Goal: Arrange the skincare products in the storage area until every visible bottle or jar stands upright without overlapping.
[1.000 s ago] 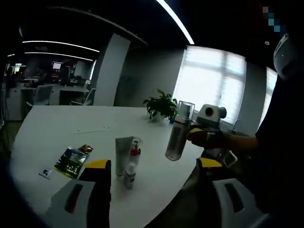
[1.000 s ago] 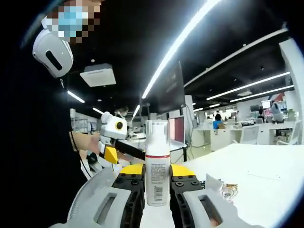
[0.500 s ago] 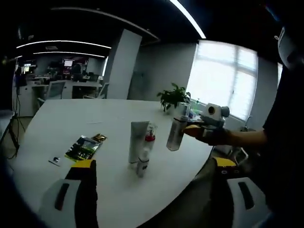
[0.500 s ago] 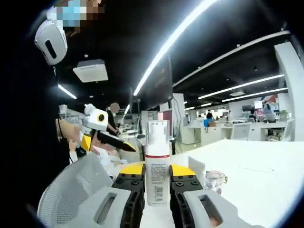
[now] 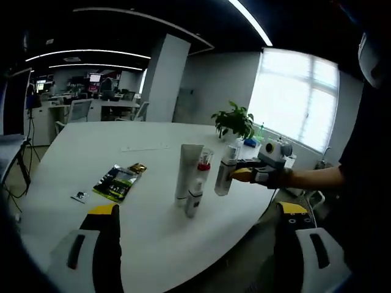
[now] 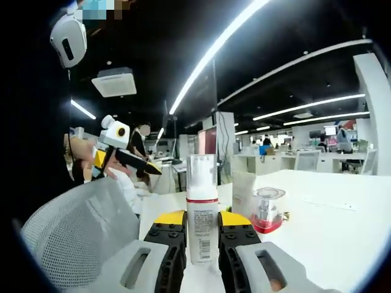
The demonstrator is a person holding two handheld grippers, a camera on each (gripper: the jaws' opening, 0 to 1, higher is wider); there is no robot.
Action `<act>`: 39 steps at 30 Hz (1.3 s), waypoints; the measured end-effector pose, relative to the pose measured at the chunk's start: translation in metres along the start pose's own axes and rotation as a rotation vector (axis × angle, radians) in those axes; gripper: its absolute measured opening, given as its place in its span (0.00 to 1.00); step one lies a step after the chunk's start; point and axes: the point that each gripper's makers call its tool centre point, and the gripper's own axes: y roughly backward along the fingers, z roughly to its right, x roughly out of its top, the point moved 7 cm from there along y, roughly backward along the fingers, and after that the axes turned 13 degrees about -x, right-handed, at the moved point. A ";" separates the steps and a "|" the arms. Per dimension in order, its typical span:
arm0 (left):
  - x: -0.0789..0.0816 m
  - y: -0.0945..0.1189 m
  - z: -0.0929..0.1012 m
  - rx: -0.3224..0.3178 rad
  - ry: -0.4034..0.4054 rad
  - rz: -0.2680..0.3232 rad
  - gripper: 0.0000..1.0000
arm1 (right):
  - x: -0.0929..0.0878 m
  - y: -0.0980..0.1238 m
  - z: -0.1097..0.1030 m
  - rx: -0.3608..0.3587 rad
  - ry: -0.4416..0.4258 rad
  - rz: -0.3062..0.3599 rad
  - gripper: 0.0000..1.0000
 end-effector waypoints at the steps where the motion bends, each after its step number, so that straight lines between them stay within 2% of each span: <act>1: 0.000 0.000 -0.002 -0.001 0.000 0.001 0.99 | -0.001 0.000 0.001 0.000 -0.008 0.009 0.08; 8: -0.004 -0.005 -0.005 -0.002 0.001 -0.016 0.99 | -0.019 -0.001 0.008 0.004 -0.025 0.011 0.08; 12: -0.006 -0.007 -0.005 0.000 0.005 -0.029 0.99 | -0.030 -0.005 0.011 0.024 -0.002 -0.008 0.08; 26: -0.028 -0.012 -0.017 0.049 0.032 -0.052 0.97 | -0.070 -0.019 0.021 0.051 -0.012 -0.029 0.08; 33: -0.028 -0.017 -0.018 0.060 0.032 -0.053 0.96 | -0.079 -0.017 0.025 0.058 0.026 -0.057 0.09; 39: -0.029 -0.021 -0.015 0.061 0.034 -0.067 0.95 | -0.079 -0.015 0.027 0.056 0.028 -0.049 0.09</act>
